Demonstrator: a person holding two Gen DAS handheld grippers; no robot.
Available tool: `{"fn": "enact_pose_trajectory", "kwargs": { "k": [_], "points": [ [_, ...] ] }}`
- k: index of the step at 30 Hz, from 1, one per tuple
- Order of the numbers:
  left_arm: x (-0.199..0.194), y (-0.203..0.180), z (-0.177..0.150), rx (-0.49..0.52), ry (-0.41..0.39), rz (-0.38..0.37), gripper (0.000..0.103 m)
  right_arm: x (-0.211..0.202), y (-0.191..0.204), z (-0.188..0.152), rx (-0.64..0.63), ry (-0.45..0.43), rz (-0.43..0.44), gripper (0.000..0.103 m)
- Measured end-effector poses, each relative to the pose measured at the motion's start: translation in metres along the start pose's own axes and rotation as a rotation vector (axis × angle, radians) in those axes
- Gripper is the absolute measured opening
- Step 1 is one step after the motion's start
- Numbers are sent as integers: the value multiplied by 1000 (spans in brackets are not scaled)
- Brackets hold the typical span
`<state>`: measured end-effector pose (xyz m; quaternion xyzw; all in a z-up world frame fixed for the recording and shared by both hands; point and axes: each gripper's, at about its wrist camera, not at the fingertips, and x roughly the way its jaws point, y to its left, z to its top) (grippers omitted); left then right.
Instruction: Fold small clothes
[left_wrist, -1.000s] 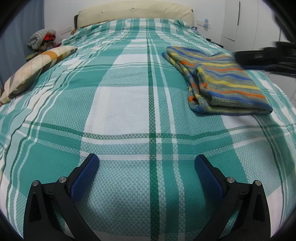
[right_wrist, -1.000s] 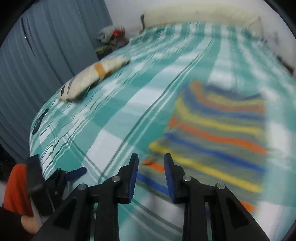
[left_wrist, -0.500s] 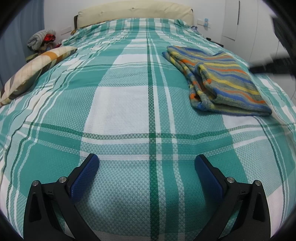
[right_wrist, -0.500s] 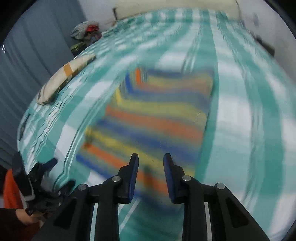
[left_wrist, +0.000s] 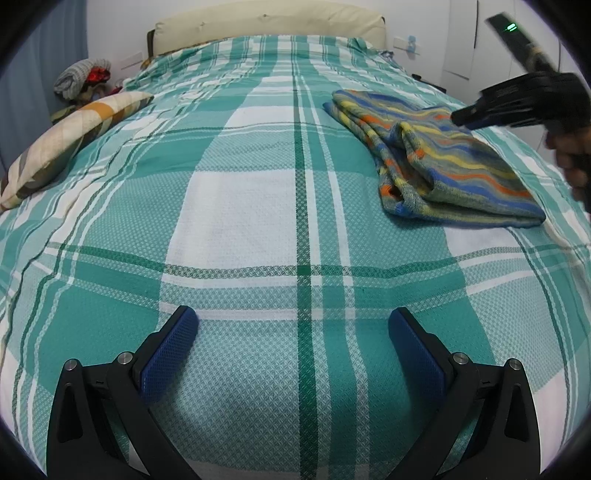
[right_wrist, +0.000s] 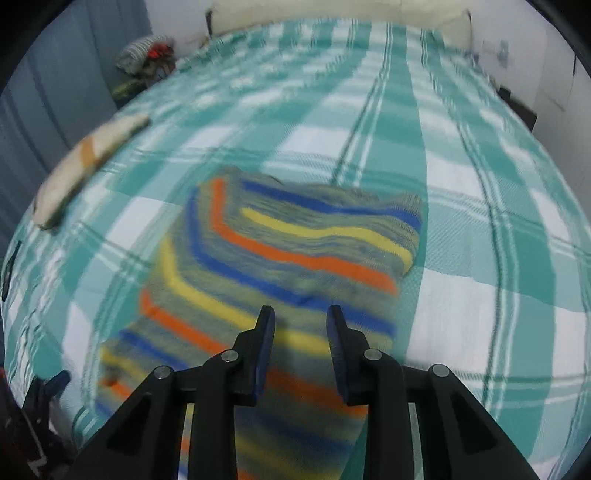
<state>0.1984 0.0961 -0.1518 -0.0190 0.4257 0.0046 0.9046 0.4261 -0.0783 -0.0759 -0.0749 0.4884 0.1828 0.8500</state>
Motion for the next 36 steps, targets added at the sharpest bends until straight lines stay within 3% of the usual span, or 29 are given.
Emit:
{"fn": "enact_pose_trajectory", "kwargs": {
  "k": [4,8,12,15,18,23,26,30,36],
  "points": [
    [1,-1,0,3,0,3,102,-10,42,-11,-69,-20,57,30],
    [0,-1,0,3,1,2,102,16,87,-24,-116,11,84,30],
    [1,0,0,4,2,3,102,37,112,-36,-169,17,-4,30],
    [1,-1,1,4,1,3,102,21,103,-34,-129,14,16,30],
    [1,-1,1,4,2,3,102,-14,90,-37,-120,-47,19,30],
    [1,-1,1,5,2,4,102,-65,49,-68,-31,-131,-20,33],
    [1,-1,1,6,3,5,102,-64,23,-97,67,-122,-58,34],
    [1,-2,1,8,3,6,102,-31,2,-129,137,-28,-46,34],
    [1,-2,1,10,4,8,102,-52,7,-134,182,-79,-34,37]
  ]
}}
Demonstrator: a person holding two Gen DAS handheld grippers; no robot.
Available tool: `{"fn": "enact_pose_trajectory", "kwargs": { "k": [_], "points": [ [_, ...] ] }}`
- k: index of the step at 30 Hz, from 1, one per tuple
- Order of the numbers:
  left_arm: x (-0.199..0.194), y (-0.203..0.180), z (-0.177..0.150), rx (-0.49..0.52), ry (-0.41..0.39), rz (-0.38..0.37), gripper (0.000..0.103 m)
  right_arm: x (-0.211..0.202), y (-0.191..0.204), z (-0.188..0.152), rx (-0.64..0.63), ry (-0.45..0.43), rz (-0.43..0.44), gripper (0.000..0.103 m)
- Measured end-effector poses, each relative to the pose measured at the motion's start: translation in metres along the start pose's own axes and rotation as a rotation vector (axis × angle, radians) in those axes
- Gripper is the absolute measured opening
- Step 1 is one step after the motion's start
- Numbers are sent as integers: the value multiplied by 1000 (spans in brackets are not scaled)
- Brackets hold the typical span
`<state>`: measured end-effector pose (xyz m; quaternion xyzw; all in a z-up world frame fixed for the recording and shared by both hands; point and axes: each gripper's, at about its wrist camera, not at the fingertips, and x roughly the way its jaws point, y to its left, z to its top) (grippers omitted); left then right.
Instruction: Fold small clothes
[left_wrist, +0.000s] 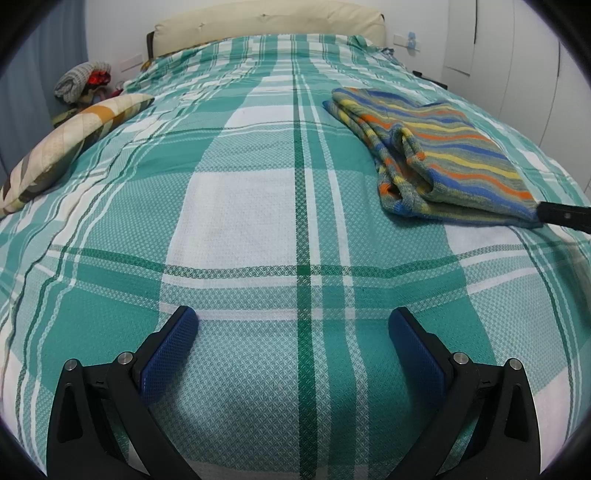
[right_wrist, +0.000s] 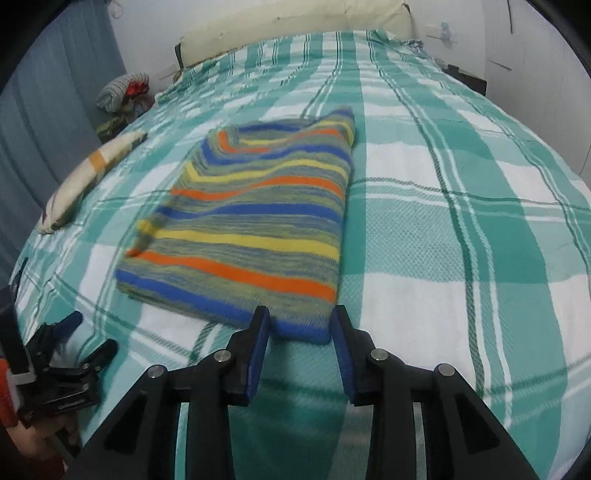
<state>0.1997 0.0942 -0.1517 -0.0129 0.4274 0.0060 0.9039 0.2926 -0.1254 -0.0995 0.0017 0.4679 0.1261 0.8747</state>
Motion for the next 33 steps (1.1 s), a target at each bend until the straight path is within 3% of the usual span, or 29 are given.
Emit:
{"fn": "enact_pose_trajectory", "kwargs": {
  "k": [2,8,15,33],
  "points": [
    [0,0,0,1,0,1,102,-13,2,-8,11,-21,8,49],
    [0,0,0,1,0,0,102,-40,5,-49,78,-29,15,64],
    [0,0,0,1,1,1,102,-56,26,-90,84,-36,-15,65],
    [1,0,0,2,3,1,102,-54,29,-105,57,-42,-53,71]
  ]
}}
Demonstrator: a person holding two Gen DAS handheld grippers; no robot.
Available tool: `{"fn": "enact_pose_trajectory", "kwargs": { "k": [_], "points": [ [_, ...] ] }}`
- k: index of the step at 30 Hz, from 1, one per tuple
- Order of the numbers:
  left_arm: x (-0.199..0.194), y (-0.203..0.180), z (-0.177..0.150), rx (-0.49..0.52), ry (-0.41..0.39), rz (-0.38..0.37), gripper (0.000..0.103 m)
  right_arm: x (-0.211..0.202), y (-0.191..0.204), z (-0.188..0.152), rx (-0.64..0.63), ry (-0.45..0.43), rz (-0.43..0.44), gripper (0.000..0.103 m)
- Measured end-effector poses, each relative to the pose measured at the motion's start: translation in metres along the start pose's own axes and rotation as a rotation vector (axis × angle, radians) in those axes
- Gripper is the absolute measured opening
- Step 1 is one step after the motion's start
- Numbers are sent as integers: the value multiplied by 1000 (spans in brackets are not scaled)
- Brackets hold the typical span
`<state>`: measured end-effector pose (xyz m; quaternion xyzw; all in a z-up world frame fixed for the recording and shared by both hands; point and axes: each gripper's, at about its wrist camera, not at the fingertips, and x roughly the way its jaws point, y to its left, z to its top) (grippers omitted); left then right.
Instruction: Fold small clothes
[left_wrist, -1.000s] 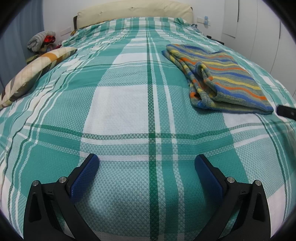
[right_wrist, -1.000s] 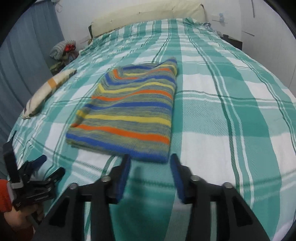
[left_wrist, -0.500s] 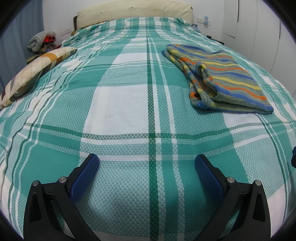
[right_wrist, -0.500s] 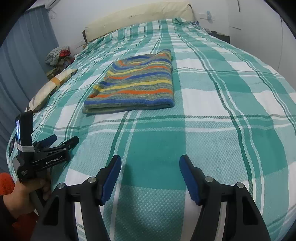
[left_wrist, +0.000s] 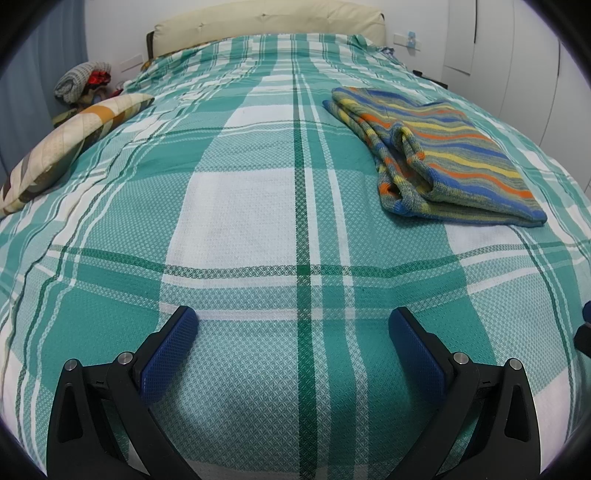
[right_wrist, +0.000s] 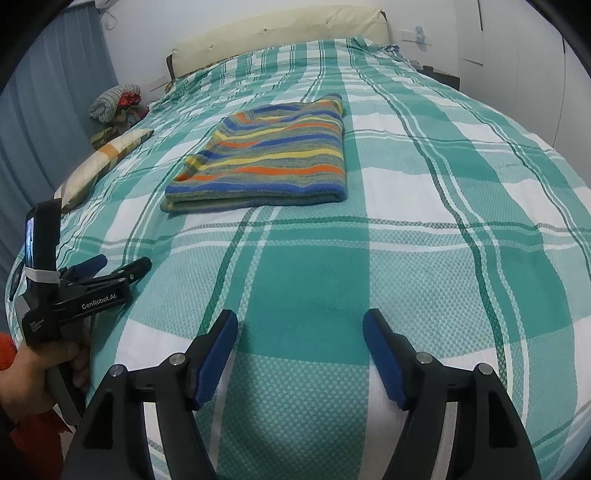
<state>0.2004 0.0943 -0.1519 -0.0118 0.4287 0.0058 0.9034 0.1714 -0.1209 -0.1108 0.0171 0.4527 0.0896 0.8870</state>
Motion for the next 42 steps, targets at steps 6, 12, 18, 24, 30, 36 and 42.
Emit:
{"fn": "enact_pose_trajectory", "kwargs": {
  "k": [6,12,18,24,30,36,42],
  "points": [
    [0,0,-1,-1,2,0,102,4,3,-5,-13,7,0,77],
    [-3,7,1,-12,42,-58,102,6,4,-6,-22,19,9,81],
    [-31,54,39,-272,75,-563,102,-14,-31,19,116,4,164,80],
    [44,31,128,-312,175,-623,101,20,-80,132,220,-88,309,81],
    [115,-2,165,-326,338,-677,76,136,-97,194,329,128,494,64],
    [117,-7,162,-257,331,-627,13,166,-62,193,258,124,438,28],
    [27,18,181,-122,142,-611,13,98,-17,214,141,-38,438,25]
  ]
}}
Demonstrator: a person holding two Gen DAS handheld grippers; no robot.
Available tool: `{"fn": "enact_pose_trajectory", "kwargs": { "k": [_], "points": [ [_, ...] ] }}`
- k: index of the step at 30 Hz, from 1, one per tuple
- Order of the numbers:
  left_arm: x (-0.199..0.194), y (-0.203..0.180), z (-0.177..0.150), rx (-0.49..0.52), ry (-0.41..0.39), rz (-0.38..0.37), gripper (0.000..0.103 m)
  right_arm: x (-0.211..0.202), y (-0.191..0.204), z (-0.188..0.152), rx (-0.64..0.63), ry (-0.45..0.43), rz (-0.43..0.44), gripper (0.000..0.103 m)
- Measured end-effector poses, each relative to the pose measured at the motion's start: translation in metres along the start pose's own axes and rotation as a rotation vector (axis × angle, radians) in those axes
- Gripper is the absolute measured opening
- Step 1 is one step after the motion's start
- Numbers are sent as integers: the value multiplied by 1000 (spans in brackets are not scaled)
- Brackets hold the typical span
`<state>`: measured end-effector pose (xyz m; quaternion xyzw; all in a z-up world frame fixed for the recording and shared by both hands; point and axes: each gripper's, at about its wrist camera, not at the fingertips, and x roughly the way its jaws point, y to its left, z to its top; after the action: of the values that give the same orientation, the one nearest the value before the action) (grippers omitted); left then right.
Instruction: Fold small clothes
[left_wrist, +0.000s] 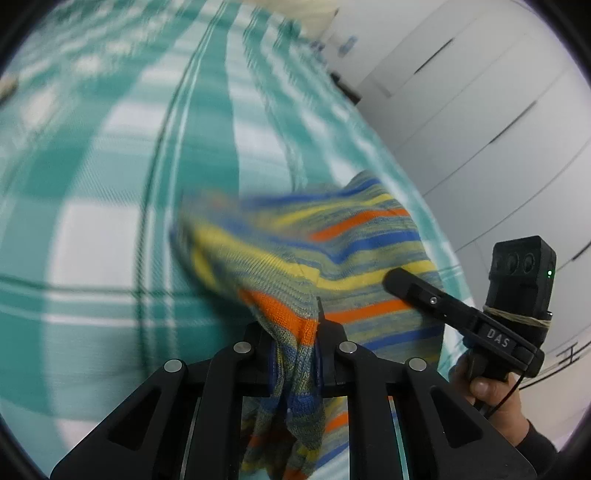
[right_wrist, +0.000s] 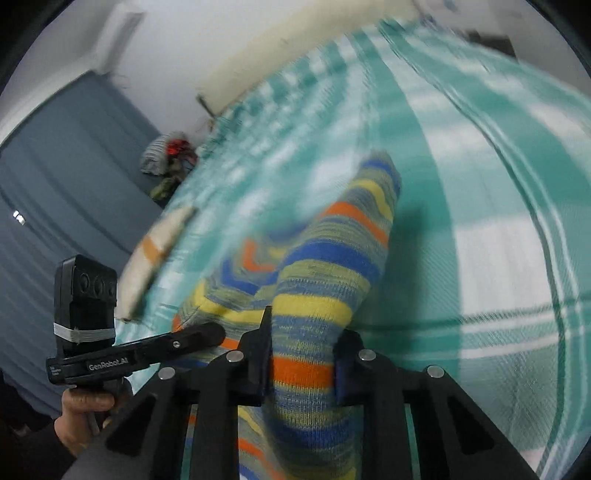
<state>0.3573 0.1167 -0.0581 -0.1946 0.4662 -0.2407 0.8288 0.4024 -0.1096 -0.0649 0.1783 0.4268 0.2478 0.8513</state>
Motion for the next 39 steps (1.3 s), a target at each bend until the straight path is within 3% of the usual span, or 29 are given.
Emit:
{"fn": "enact_pose_trajectory", "kwargs": {
  "k": [4,7,8,9,10,11,12,13,14,16,18,20,23,26,31,35,39],
  "points": [
    [-73,-5,9,16,-88,-26,13,-27,52,16,-55,-91,59,25],
    [-93,-2,14,25,-107,-20,15,-35,77,22,-58,-122,99,25],
    [-90,5,9,12,-85,-9,24,-34,81,21,-55,-117,103,25],
    [-79,18,-2,-26,-32,14,46,-28,82,19,-48,-101,92,27],
    [-65,25,-8,-55,14,47,61,-19,78,13,-23,-59,64,32],
    [-48,45,-29,-102,110,156,71,-11,71,6,9,-16,31,46],
    [-43,53,-41,-110,152,218,59,1,58,-10,64,63,-56,55],
    [-42,63,-65,-94,202,314,54,5,49,-23,92,114,-125,68],
    [-48,64,-79,-71,199,360,53,4,39,-44,98,152,-212,69],
    [-71,54,-103,-11,139,462,61,-9,37,-64,58,149,-281,70],
    [-101,26,-127,68,55,538,85,-33,46,-83,9,130,-336,77],
    [-131,-10,-149,159,-50,607,97,-52,61,-93,-31,122,-360,80],
    [-166,-54,-174,186,-185,651,99,-87,95,-112,-99,107,-388,88],
    [-183,-73,-181,103,-224,607,102,-118,117,-126,-121,105,-430,96],
    [-196,-78,-195,-9,-164,623,102,-154,158,-162,-164,112,-470,96],
    [-198,-89,-207,61,-132,746,102,-175,178,-185,-172,127,-468,96],
    [-209,-97,-216,61,-155,769,102,-191,189,-193,-177,114,-470,96]
  ]
}}
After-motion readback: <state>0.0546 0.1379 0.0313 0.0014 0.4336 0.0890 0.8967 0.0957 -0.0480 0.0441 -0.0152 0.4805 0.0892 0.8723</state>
